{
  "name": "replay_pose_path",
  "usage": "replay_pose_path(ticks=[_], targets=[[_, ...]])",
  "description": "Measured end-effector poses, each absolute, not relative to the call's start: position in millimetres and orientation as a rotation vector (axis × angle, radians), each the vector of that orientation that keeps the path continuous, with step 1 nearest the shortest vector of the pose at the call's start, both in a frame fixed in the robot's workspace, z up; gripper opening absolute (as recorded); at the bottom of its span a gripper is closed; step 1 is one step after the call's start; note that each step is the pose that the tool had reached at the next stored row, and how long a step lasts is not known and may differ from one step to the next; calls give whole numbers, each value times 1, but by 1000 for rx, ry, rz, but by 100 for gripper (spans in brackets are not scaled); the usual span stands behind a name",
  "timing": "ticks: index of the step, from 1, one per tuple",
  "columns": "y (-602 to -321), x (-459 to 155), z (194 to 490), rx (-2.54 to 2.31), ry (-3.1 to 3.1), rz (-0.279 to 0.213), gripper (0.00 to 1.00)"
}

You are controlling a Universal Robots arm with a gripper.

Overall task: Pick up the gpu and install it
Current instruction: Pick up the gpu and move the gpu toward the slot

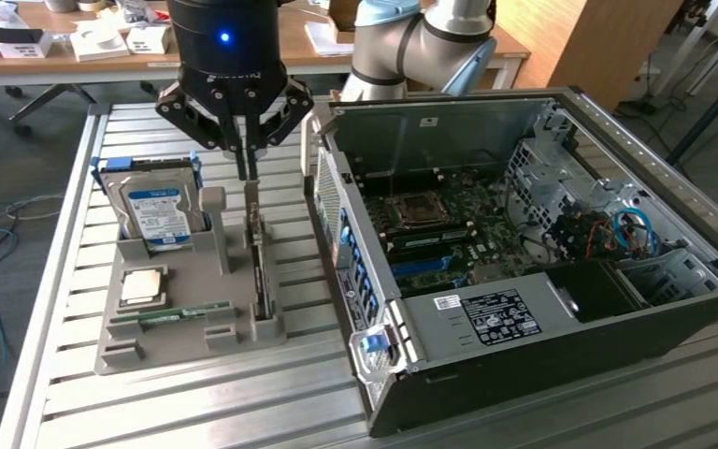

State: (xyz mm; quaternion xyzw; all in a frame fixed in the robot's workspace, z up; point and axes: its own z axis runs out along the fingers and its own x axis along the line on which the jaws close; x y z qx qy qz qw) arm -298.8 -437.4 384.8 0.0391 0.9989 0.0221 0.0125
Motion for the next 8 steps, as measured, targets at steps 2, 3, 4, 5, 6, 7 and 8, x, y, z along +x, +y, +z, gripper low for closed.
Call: replay_pose_path(ticks=[2, 3, 4, 5, 6, 7, 8], targets=[[-437, -299, 385, 122, 3113, 69, 23], [-437, -299, 385, 122, 3113, 69, 29], [-437, -299, 385, 122, 3113, 69, 29], [-437, -299, 385, 122, 3113, 69, 35], [-437, -299, 385, 122, 3113, 69, 41], [-437, -299, 385, 122, 3113, 69, 47], [-437, -299, 385, 122, 3113, 69, 47]])
